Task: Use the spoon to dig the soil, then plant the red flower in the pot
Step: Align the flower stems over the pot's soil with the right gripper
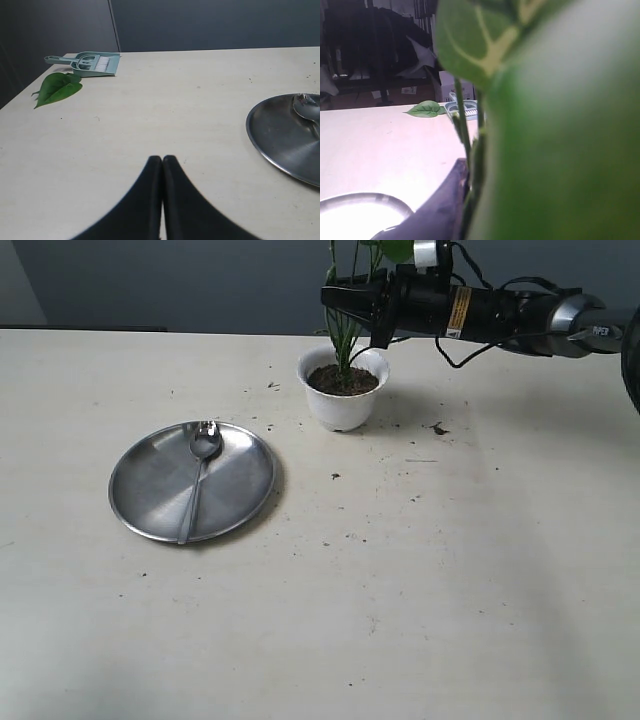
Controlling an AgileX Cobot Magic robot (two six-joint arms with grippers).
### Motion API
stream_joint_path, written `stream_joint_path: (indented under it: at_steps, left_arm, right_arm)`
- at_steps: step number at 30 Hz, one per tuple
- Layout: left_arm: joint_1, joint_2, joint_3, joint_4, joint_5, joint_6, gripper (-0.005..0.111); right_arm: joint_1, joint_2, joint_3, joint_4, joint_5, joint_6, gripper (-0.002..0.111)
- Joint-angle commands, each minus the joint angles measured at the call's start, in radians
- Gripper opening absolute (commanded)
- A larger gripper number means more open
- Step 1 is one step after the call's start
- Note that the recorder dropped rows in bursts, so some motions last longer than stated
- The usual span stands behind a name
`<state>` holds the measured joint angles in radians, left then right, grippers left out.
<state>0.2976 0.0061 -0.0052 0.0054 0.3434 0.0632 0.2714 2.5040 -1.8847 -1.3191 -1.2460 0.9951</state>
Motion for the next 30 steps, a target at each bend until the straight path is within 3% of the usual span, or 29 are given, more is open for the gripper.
stream_joint_path:
  at_steps: [1,17,30]
  left_arm:
    - [0.0,-0.006,0.005,0.0,-0.007,-0.001,0.0]
    - [0.0,-0.006,0.005,0.0,-0.007,-0.001,0.0]
    - [0.0,-0.006,0.005,0.0,-0.007,-0.001,0.0]
  right_arm:
    - [-0.002,0.018,0.004,-0.109,0.033,0.028,-0.001]
    - [-0.026,0.067,0.006,-0.19,0.098,0.081,-0.001]
    - [-0.025,0.085,0.006,-0.224,0.047,0.131,-0.001]
